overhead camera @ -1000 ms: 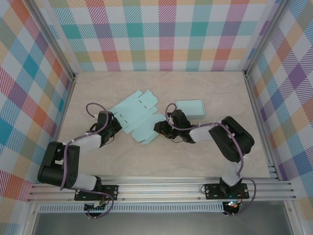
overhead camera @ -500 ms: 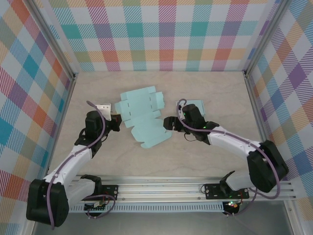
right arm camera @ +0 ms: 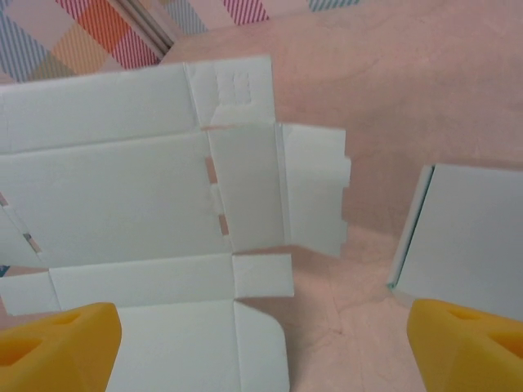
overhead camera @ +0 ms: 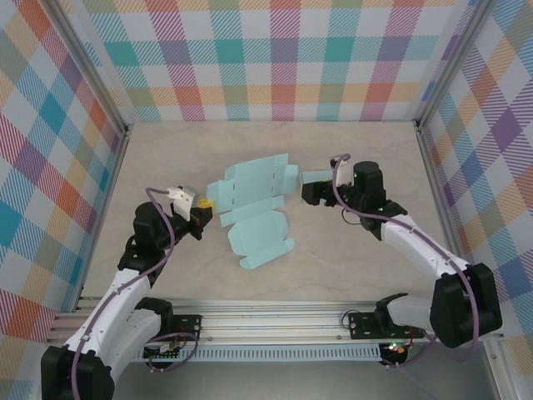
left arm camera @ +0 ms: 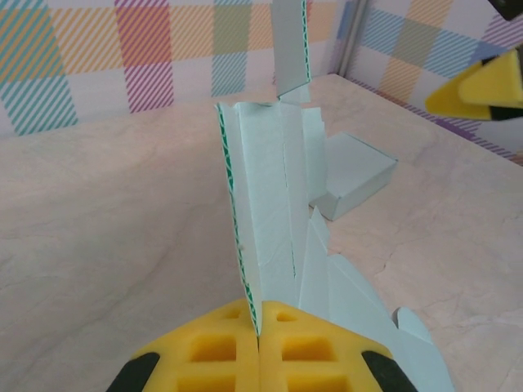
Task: Fold the paper box
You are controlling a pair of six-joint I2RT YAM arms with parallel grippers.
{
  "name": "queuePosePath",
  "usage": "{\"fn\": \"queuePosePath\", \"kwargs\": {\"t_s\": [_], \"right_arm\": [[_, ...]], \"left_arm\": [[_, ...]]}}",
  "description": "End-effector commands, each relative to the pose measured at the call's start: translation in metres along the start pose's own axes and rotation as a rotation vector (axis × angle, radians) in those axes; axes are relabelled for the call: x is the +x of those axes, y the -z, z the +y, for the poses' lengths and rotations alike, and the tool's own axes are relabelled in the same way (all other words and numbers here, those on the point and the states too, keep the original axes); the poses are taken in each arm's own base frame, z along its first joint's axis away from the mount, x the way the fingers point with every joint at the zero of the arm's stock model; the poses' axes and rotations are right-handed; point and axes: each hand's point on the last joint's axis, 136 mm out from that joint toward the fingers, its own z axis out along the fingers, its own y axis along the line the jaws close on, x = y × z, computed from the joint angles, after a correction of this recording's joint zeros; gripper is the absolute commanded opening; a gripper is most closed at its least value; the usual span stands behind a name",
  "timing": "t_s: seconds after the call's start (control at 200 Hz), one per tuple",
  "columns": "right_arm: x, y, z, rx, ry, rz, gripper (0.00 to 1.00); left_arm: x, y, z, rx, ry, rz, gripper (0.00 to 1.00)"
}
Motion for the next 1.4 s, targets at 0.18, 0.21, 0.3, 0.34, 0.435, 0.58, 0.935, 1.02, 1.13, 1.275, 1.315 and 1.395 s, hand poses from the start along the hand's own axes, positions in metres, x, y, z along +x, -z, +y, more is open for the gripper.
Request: {"fn": "queuePosePath", "kwargs": {"t_s": [0.18, 0.21, 0.3, 0.34, 0.435, 0.58, 0.935, 1.02, 1.13, 1.275, 1.315, 1.395], "right_arm": [[-0.044, -0.034, 0.023, -0.291, 0.213, 0.001, 0.77], [-0.046, -0.039, 0.019, -0.298, 0.206, 0.005, 0.77], [-0.052, -0.052, 0.012, -0.33, 0.187, 0.017, 0.77], [-0.054, -0.057, 0.011, -0.341, 0.183, 0.023, 0.77], [-0.057, -0.067, 0.01, -0.379, 0.167, 0.047, 0.76], [-0.057, -0.074, 0.017, -0.475, 0.136, 0.069, 0.7], [-0.049, -0.084, 0.018, -0.552, 0.085, 0.105, 0.64], [-0.049, -0.083, 0.021, -0.572, 0.083, 0.107, 0.58], [-0.05, -0.08, 0.026, -0.586, 0.092, 0.102, 0.43], [-0.051, -0.074, 0.037, -0.598, 0.12, 0.098, 0.19], [-0.051, -0.072, 0.039, -0.595, 0.128, 0.097, 0.07], [-0.05, -0.07, 0.043, -0.578, 0.148, 0.098, 0.0]], "left_arm": [[-0.018, 0.004, -0.012, 0.064, -0.077, -0.06, 0.0], [-0.018, 0.004, -0.012, 0.064, -0.079, -0.063, 0.0], [-0.02, 0.005, -0.012, 0.062, -0.081, -0.066, 0.0], [-0.02, 0.005, -0.013, 0.064, -0.081, -0.066, 0.0], [-0.02, 0.005, -0.012, 0.061, -0.08, -0.068, 0.0], [-0.019, 0.004, -0.011, 0.058, -0.077, -0.066, 0.0], [-0.026, 0.004, -0.012, 0.061, -0.084, -0.081, 0.0], [-0.027, 0.004, -0.011, 0.059, -0.083, -0.083, 0.0], [-0.026, 0.003, -0.01, 0.056, -0.078, -0.076, 0.0], [-0.026, 0.002, -0.01, 0.059, -0.07, -0.068, 0.0], [-0.026, 0.002, -0.01, 0.06, -0.066, -0.064, 0.0], [-0.027, 0.001, -0.007, 0.046, -0.054, -0.056, 0.0]]}}
